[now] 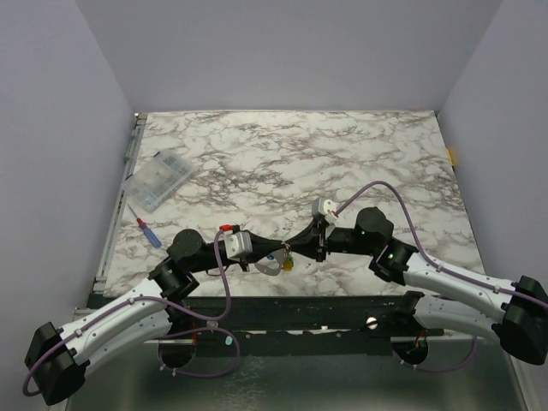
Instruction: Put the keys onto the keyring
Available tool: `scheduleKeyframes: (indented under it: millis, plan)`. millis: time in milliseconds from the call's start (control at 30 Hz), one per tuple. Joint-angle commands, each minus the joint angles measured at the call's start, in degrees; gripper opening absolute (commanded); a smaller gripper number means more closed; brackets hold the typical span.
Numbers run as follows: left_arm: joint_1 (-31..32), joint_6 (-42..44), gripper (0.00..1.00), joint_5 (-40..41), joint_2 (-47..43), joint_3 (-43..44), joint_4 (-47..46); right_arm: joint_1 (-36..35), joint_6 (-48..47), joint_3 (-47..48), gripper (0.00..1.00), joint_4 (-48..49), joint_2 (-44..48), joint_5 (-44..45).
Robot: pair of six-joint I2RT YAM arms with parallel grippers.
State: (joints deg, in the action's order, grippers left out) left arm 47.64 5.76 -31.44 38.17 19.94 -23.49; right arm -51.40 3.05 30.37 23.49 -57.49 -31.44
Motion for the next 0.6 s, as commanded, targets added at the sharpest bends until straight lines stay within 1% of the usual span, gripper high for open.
scheduleKeyframes:
  millis: [0,67,100,200,267,367,567]
  plan:
    - [0.7,-0.5,0.1,0.1,0.0,-1.1,-2.6,-1.6,-1.4,3.5,0.01,1.4,0.4,-4.8]
    - [0.7,0.4,0.27,0.1,-0.6,-0.7,-0.7,-1.6,-2.4,3.6,0.01,-0.4,0.9,-2.8]
    - [0.8,1.2,0.32,0.4,-1.0,-0.3,0.8,-1.6,-3.4,3.8,0.01,-1.7,0.9,-1.8]
    - [0.8,2.9,0.43,1.5,-2.6,1.0,6.0,-1.6,-6.6,4.7,0.01,-7.0,0.4,1.9]
    - [0.8,4.2,0.46,2.6,-4.1,1.5,9.0,-1.6,-7.9,4.9,0.01,-9.5,0.4,4.8]
    - [0.7,5.3,0.47,5.0,-6.4,1.9,12.1,-1.6,-9.9,5.4,0.01,-12.4,0.2,10.0]
    - [0.7,5.6,0.48,6.9,-7.8,1.7,12.8,-1.6,-11.9,6.7,0.01,-14.7,-1.3,19.3]
